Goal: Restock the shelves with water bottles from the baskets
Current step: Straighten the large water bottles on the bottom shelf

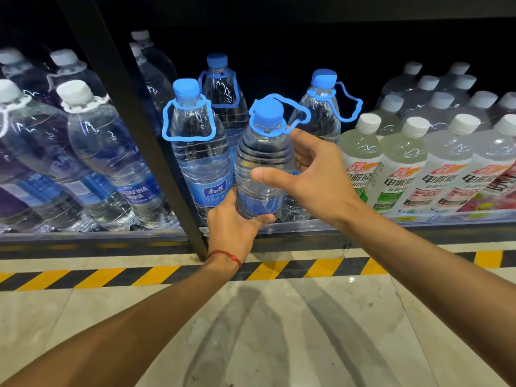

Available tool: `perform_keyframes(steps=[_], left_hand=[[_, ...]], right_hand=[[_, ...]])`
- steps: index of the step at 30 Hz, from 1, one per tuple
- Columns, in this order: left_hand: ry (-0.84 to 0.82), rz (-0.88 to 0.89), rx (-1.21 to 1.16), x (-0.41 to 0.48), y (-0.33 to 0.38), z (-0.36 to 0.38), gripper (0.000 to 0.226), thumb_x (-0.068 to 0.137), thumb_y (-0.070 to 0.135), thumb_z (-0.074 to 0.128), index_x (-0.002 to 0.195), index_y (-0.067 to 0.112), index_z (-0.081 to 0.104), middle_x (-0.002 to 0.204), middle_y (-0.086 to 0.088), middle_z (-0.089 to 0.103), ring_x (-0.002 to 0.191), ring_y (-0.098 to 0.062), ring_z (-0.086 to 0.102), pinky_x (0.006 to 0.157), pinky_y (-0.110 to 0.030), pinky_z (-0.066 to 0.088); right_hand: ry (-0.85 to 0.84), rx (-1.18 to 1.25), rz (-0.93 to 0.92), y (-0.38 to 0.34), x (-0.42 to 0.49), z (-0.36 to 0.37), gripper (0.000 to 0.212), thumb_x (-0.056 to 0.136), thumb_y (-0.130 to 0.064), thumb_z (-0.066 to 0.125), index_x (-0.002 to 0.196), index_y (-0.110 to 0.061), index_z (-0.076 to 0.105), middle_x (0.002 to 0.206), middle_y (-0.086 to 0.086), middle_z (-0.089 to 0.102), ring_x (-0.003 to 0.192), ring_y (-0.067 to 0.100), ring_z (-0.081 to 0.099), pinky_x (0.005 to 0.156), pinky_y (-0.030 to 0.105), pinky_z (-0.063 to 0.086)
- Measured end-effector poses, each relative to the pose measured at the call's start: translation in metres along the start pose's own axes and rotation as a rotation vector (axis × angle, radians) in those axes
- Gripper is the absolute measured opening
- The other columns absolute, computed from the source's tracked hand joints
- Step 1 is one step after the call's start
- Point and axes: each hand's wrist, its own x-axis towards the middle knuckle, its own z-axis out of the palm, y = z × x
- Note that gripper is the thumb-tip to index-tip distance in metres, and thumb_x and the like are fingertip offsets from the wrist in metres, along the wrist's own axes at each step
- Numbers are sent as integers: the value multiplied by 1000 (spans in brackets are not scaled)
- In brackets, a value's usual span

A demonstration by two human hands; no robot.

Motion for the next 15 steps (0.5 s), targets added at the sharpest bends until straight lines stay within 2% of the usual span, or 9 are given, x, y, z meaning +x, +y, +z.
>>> perform_keyframes(steps=[3, 7, 10, 12, 14, 15], left_hand=[[60, -41, -85, -7, 2, 2, 79, 67, 22, 96, 138, 19, 60, 129, 7, 67, 121, -9, 64, 103, -41, 55], [64, -61, -129, -8, 4, 1, 78, 68, 19, 94, 139, 16, 61, 131, 3, 69, 121, -9, 65, 102, -40, 56], [100, -94, -193, -13, 10, 2, 80, 69, 12, 93, 141, 11, 59, 132, 1, 68, 119, -6, 65, 100, -30, 55], [131, -114, -250, -16, 12, 5, 81, 70, 7, 92, 143, 8, 57, 131, 4, 66, 113, 6, 64, 97, -16, 52], [153, -121, -275, -17, 13, 8, 80, 71, 5, 90, 143, 6, 57, 126, 10, 63, 103, 19, 61, 94, -11, 50], [164, -127, -276, -16, 13, 9, 79, 71, 5, 90, 142, 5, 57, 125, 10, 63, 104, 18, 61, 94, -10, 50]], right_hand=[[9, -23, -11, 0, 2, 3, 97, 70, -49, 95, 150, -11, 55, 143, -5, 66, 134, 8, 60, 113, 37, 50], [76, -50, -52, -8, -2, 7, 93, 69, -43, 97, 148, -11, 58, 141, -5, 67, 132, 4, 60, 111, 30, 51], [85, -84, -90, -15, -4, 5, 79, 72, -37, 96, 141, -13, 66, 129, -10, 73, 122, -3, 65, 105, 26, 54], [80, -124, -103, -19, -2, 2, 71, 74, -37, 95, 136, -16, 70, 125, -12, 75, 118, -5, 66, 103, 26, 55], [86, -166, -101, -23, 2, 0, 73, 73, -41, 95, 136, -17, 70, 128, -10, 73, 119, -6, 65, 104, 25, 54], [89, -179, -94, -25, 3, -1, 73, 72, -42, 94, 136, -18, 70, 128, -11, 73, 116, -8, 65, 103, 24, 55]])
